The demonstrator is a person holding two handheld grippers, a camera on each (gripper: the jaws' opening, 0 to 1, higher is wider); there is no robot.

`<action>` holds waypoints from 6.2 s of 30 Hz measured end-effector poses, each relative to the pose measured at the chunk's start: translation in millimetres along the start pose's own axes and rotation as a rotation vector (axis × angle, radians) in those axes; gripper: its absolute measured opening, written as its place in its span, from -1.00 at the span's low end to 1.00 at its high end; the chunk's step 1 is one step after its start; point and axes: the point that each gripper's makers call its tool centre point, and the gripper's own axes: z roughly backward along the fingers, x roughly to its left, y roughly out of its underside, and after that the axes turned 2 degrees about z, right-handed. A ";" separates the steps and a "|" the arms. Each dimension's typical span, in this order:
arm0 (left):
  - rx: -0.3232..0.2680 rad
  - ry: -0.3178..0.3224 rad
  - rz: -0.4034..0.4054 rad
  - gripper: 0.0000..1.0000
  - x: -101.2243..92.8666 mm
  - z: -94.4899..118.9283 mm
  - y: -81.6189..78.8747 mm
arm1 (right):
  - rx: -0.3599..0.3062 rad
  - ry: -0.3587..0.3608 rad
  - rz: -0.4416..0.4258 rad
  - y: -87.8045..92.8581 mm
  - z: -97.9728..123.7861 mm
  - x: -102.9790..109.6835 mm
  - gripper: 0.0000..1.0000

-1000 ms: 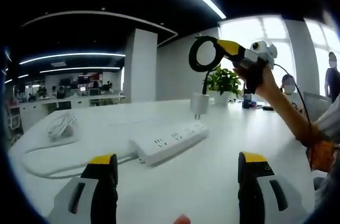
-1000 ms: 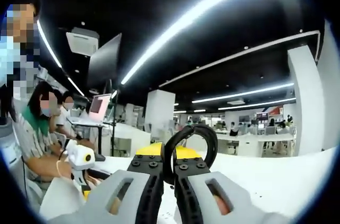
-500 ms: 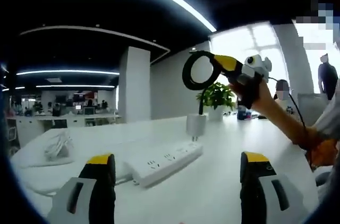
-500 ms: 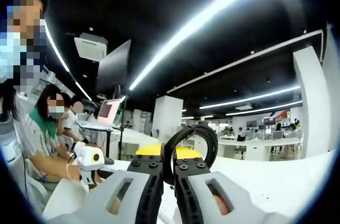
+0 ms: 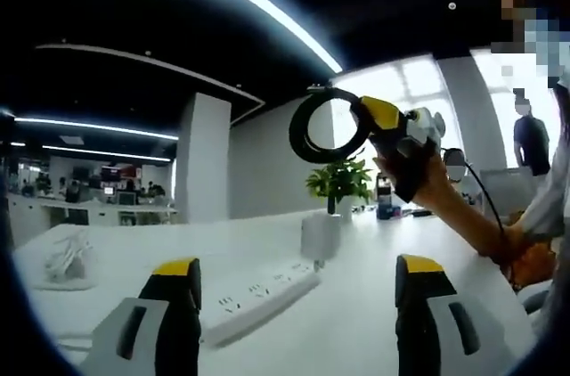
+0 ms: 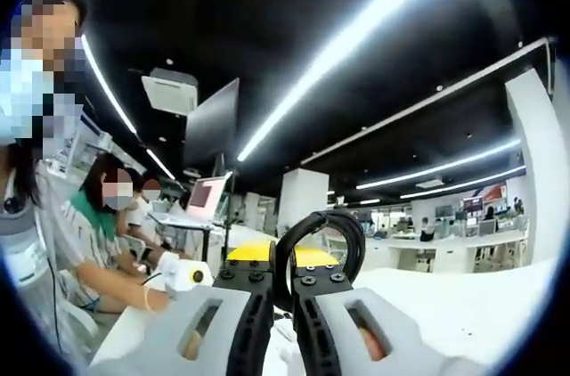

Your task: Straighten the power strip on the desk, plug the charger into it

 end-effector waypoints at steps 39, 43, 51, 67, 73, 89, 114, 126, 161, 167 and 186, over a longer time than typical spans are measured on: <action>0.050 0.249 -0.041 0.06 -39.4 -59.5 -6.2 | -0.031 -0.139 -0.041 -10.8 -2.4 31.7 -0.93; 0.081 0.264 -0.025 -0.12 -38.8 -62.2 0.1 | -0.023 -0.133 -0.043 -7.2 -3.4 30.5 -0.93; 0.138 0.276 -0.006 -0.31 -34.8 -68.8 9.2 | -0.004 -0.108 -0.045 0.2 -5.3 25.3 -0.93; 0.192 0.324 -0.052 -0.47 -17.8 -100.2 20.0 | 0.122 -0.021 0.050 20.2 -20.1 3.6 -0.93; 0.264 0.351 -0.077 -0.47 -6.6 -106.6 22.8 | 0.174 0.012 0.038 27.0 -28.7 -11.8 -0.93; 0.300 0.396 -0.051 -0.47 13.7 -121.9 34.4 | 0.244 0.103 0.004 49.3 -43.7 -38.3 -0.93; 0.298 0.400 -0.098 -0.47 16.9 -132.8 39.4 | 0.291 0.123 0.048 56.9 -38.6 -36.0 -0.93; 0.320 0.423 -0.128 -0.47 17.0 -133.9 44.9 | 0.282 0.130 0.029 59.2 -30.1 -37.5 -0.93; 0.337 0.272 -0.170 0.10 29.6 -120.0 55.8 | 0.216 0.242 -0.007 60.6 -12.6 -57.2 -0.62; 0.334 0.256 -0.154 0.22 33.3 -115.8 54.7 | 0.214 0.247 -0.026 64.7 -7.5 -58.5 -0.51; 0.242 0.152 -0.105 0.36 47.9 -83.2 31.4 | 0.285 0.241 -0.083 97.3 6.1 -59.0 -0.22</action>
